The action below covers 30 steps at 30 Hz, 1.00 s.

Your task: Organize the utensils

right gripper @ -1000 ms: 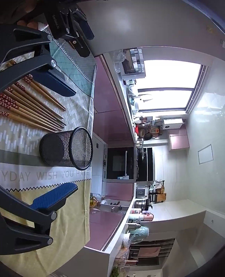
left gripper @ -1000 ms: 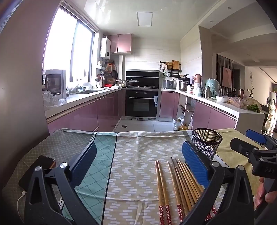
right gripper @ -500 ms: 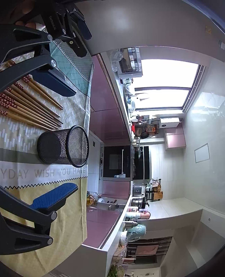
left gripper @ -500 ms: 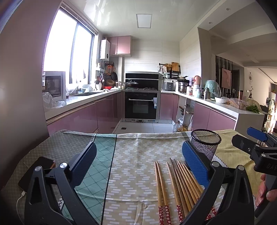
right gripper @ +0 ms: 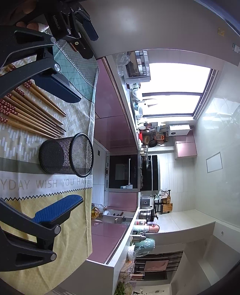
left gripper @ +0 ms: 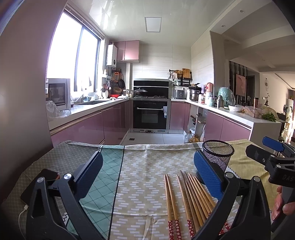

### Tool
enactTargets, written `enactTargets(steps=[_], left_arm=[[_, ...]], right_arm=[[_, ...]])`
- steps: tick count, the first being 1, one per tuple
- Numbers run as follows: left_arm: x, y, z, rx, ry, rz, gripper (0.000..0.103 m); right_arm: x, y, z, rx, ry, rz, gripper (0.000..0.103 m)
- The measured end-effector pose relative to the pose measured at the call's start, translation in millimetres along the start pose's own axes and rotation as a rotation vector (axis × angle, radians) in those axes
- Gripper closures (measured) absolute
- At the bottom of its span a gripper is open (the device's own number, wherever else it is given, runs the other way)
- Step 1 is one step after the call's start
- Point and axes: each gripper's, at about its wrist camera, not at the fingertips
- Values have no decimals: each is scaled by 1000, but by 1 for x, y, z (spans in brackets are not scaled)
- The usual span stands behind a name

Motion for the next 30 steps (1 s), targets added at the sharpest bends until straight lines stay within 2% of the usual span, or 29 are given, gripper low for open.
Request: enactTargets(steps=[30], left_arm=[[-1, 0, -1, -3, 1, -1, 6]], right_arm=[[2, -1, 0, -1, -3, 4, 7]])
Point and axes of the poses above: each gripper's, at about its wrist camera, not at the fingertips, and z roughly the way its jaws point, x to its left, y to its top, and after that the axes turned 3 degrees about -x, right-handed
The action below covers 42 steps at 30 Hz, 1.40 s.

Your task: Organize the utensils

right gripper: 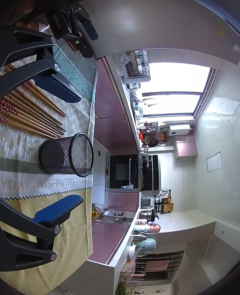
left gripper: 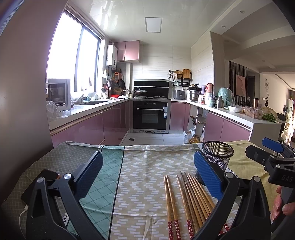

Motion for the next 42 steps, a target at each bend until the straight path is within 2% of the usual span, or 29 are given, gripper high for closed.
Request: enactTargets(steps=[42], left_arm=[[-2, 2, 4, 18, -13, 5, 6]], right_arm=[[-6, -1, 5, 26, 7, 20, 7]])
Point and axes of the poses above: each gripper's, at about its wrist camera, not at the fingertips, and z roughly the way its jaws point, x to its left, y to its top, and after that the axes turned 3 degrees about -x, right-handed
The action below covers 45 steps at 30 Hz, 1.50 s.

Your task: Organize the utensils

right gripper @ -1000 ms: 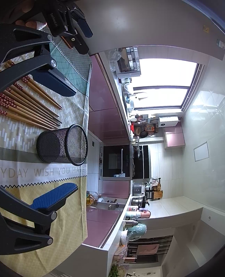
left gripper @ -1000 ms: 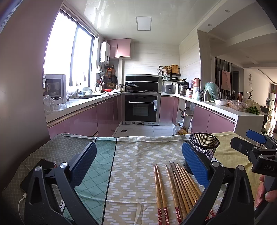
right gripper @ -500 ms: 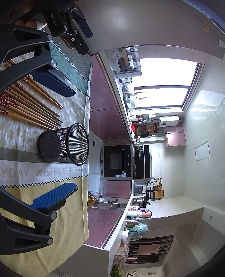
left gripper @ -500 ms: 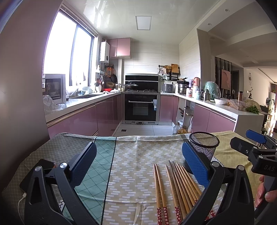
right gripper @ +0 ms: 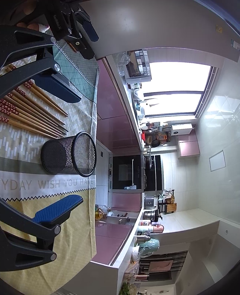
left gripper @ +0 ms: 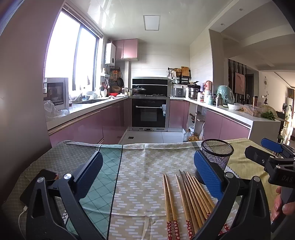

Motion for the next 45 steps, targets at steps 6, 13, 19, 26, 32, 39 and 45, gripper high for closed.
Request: enactTargets(steps=[6, 13, 19, 26, 32, 39, 45], left_arm=[[2, -2, 6, 31, -10, 6, 6], [6, -11, 26, 142, -49, 23, 6], [6, -25, 50, 271, -64, 66, 10], [-1, -41, 67, 367, -69, 110, 18], [-8, -49, 75, 418, -82, 148, 25], [-9, -56, 83, 465, -91, 158, 27], [-11, -59, 86, 485, -93, 171, 28]], right_arm=[[-1, -4, 8, 46, 17, -6, 7], [-1, -19, 29, 188, 47, -19, 7], [9, -38, 52, 334, 83, -53, 17], [7, -53, 72, 452, 110, -21, 32], [8, -61, 81, 512, 108, -12, 41], [8, -67, 88, 556, 109, -10, 43], [10, -66, 91, 566, 110, -31, 44]])
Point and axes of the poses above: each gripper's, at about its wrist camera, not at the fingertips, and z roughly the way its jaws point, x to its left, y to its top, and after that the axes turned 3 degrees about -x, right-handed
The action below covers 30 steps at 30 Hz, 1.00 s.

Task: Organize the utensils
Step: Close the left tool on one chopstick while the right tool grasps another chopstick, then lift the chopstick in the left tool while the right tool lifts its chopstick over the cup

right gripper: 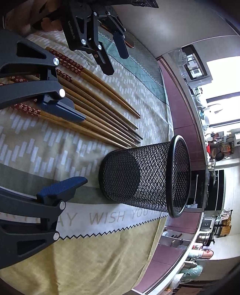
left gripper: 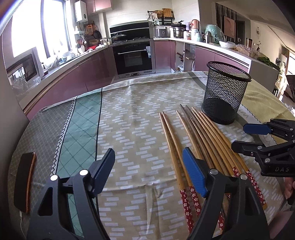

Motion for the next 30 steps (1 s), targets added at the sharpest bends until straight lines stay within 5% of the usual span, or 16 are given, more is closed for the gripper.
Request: enactTargets(steps=[14, 24, 30], left_arm=[[-3, -3, 15, 80, -76, 43, 45], [-11, 2, 33, 139, -157, 49, 83], [-12, 3, 31, 146, -167, 24, 94]], right_arm=[[5, 7, 9, 36, -52, -61, 60], [1, 12, 10, 50, 16, -29, 97], [-4, 10, 4, 36, 63, -3, 98]])
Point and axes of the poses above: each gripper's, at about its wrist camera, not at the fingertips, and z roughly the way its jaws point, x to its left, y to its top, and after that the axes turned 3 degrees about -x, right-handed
